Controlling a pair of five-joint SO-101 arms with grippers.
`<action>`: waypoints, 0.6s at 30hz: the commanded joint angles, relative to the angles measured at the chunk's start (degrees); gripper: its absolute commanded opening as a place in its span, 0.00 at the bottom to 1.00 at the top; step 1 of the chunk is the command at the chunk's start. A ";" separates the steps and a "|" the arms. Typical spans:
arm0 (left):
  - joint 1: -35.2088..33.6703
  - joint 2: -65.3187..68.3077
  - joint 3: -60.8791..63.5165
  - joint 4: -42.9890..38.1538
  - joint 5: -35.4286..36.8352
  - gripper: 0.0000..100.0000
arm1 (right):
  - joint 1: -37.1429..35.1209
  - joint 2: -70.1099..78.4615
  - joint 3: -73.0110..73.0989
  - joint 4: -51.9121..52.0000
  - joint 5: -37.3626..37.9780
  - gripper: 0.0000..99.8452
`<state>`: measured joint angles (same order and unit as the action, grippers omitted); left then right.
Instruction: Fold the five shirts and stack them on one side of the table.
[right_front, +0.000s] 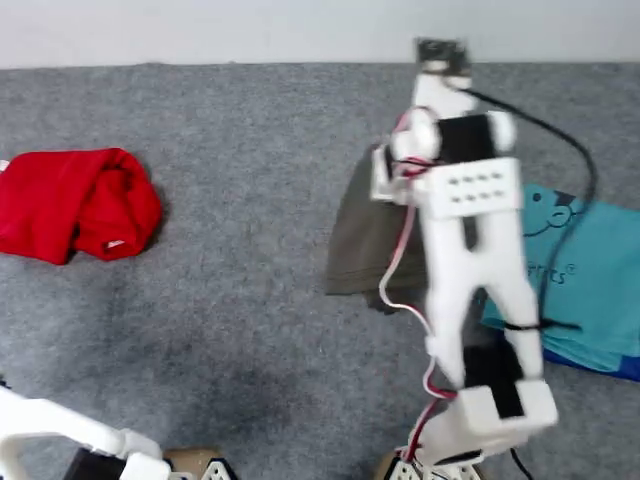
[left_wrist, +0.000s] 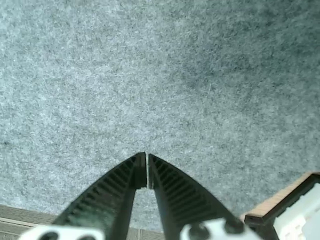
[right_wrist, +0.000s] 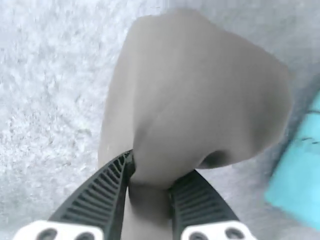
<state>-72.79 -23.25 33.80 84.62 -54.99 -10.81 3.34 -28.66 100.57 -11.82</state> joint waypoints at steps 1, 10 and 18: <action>0.18 -1.76 -2.59 -0.88 -0.70 0.02 | 5.58 -5.32 -0.44 2.33 5.19 0.01; 0.35 -1.76 -2.68 -0.88 -0.70 0.02 | 19.03 -5.49 -0.44 2.33 13.45 0.01; 4.66 -1.76 -2.51 -0.44 -0.44 0.02 | 29.41 -5.14 -0.44 2.24 19.34 0.01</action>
<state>-69.80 -23.25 33.80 84.62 -54.99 15.21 1.32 -28.66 100.66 5.49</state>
